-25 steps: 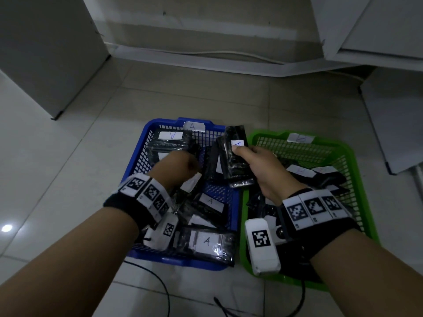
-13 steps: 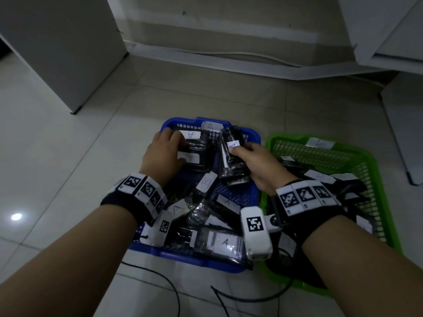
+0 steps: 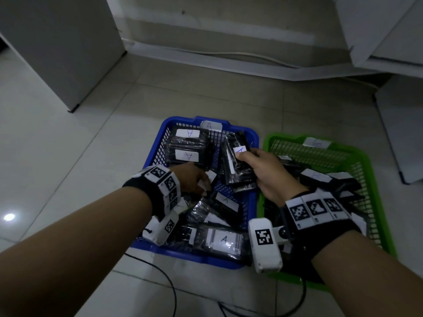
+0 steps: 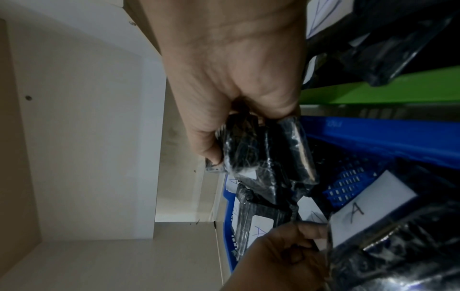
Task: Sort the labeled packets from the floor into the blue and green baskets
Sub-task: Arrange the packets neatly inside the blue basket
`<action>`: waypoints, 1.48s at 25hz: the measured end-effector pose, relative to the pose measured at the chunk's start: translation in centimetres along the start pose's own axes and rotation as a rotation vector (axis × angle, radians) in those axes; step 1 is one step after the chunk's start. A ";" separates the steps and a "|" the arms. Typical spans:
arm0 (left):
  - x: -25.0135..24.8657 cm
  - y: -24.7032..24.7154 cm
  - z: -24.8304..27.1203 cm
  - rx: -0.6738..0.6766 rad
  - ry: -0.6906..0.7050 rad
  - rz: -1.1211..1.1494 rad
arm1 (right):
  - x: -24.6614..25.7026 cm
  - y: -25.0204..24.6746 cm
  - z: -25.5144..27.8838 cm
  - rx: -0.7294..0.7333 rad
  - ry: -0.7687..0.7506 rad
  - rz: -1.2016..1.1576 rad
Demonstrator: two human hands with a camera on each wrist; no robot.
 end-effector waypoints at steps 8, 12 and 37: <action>2.0 -1.3 0.9 -0.100 -0.067 0.447 | 0.2 0.0 0.1 -0.017 0.012 -0.009; 2.7 -1.6 1.3 -0.177 -0.163 0.509 | 0.7 -0.1 0.2 -0.018 0.001 -0.011; 5.8 -5.5 3.9 -0.192 -0.406 -0.197 | -0.6 1.6 -0.2 0.014 -0.001 0.062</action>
Point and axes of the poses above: each hand's wrist, its own z-axis away from the middle knuckle, its own y-axis out of the palm, x = y × z, the point moved 10 cm from there along -z, towards the middle knuckle, and after that the axes turned 6 degrees about x, right-handed, at the moved point
